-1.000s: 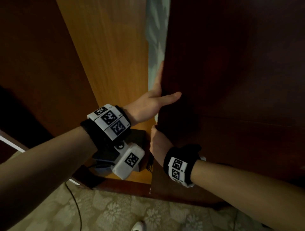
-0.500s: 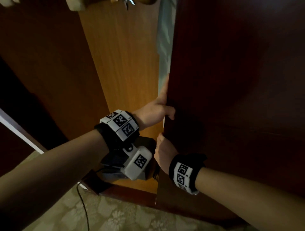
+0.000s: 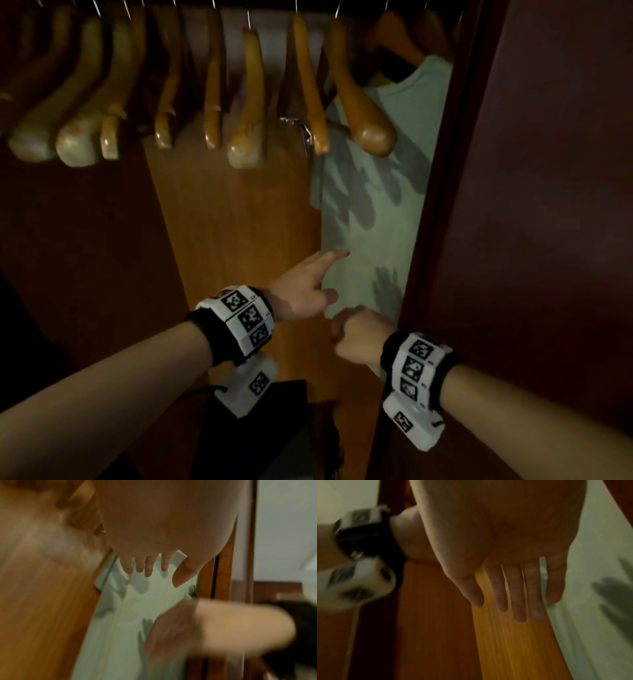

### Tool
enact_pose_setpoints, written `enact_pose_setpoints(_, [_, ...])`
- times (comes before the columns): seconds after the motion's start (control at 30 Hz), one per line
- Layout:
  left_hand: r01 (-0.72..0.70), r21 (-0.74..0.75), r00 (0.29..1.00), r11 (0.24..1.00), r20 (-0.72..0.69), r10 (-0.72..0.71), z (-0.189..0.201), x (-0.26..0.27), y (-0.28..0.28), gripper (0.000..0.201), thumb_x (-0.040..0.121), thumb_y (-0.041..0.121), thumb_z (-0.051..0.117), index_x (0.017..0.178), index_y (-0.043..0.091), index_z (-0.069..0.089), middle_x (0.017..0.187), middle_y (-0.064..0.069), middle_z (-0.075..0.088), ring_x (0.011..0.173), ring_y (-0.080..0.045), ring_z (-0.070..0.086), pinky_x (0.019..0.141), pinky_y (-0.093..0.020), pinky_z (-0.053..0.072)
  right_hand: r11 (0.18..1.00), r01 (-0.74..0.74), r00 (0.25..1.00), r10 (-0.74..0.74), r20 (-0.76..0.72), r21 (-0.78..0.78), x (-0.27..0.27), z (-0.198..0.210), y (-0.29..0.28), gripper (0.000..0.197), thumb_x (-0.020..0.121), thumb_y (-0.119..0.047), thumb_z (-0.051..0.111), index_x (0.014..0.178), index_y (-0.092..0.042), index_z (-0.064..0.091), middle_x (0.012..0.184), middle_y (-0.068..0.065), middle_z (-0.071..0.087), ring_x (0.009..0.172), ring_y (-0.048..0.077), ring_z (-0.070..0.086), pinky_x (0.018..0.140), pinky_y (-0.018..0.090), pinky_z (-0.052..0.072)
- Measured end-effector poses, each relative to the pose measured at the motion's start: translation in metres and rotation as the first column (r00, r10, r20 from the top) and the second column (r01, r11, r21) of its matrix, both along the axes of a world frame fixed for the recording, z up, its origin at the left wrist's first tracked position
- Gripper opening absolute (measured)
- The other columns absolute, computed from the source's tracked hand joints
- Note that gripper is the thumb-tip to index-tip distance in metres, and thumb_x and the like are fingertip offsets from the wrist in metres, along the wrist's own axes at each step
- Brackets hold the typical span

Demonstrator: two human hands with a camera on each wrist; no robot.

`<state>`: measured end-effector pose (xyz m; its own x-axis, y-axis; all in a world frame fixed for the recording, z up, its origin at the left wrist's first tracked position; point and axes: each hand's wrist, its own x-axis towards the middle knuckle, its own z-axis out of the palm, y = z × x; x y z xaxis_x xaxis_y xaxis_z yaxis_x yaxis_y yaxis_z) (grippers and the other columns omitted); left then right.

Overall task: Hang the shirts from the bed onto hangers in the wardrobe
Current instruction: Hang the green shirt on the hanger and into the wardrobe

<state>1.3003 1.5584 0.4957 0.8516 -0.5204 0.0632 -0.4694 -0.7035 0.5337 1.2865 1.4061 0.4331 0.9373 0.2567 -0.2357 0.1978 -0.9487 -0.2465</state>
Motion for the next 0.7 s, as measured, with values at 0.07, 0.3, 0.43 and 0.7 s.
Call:
enact_pose_setpoints(0.07, [-0.008, 0.122, 0.998, 0.992, 0.065, 0.000, 0.009, 0.008, 0.014, 0.071, 0.096, 0.022, 0.057, 0.155, 0.028, 0.019, 0.161, -0.003, 0.020, 0.149, -0.020, 0.016, 0.116, -0.031, 0.021, 0.950, 0.133, 0.981, -0.167, 0.100, 0.283, 0.007, 0.023, 0.006, 0.023, 0.085, -0.029, 0.060, 0.105, -0.020, 0.066, 0.106, 0.001, 0.065, 0.102, 0.022, 0.062, 0.085, 0.031, 0.052])
enact_pose_setpoints(0.3, [-0.015, 0.321, 0.965, 0.947, 0.253, -0.071, 0.077, 0.028, 0.018, 0.064, 0.095, 0.039, 0.054, 0.151, 0.021, 0.028, 0.155, -0.008, 0.032, 0.143, -0.025, 0.026, 0.112, -0.036, 0.030, 0.509, 0.244, 0.772, -0.617, 0.153, 0.825, 0.026, 0.134, 0.001, 0.050, 0.058, -0.042, 0.067, 0.104, -0.030, 0.052, 0.099, 0.002, 0.071, 0.097, 0.025, 0.068, 0.091, 0.042, 0.055])
enact_pose_setpoints(0.43, [-0.035, 0.370, 0.954, 0.929, 0.289, -0.079, 0.113, 0.037, 0.011, 0.057, 0.093, 0.037, 0.053, 0.146, 0.021, 0.040, 0.145, -0.009, 0.048, 0.131, -0.028, 0.046, 0.105, -0.037, 0.043, 0.495, 0.157, 0.698, -0.668, 0.259, 0.854, 0.021, 0.197, 0.001, 0.087, 0.060, -0.044, 0.063, 0.142, -0.028, 0.037, 0.123, 0.002, 0.062, 0.103, 0.027, 0.065, 0.094, 0.046, 0.054])
enact_pose_setpoints(0.7, [-0.074, 0.505, 0.969, 0.860, 0.240, -0.058, 0.153, 0.036, 0.007, 0.054, 0.100, 0.039, 0.045, 0.149, 0.019, 0.039, 0.144, -0.010, 0.048, 0.127, -0.029, 0.049, 0.099, -0.034, 0.043, 0.790, 0.280, 0.759, -0.530, 0.378, 0.545, 0.037, 0.260, 0.023, 0.040, 0.085, -0.037, 0.069, 0.113, -0.012, 0.058, 0.101, 0.007, 0.064, 0.092, 0.025, 0.062, 0.084, 0.035, 0.052])
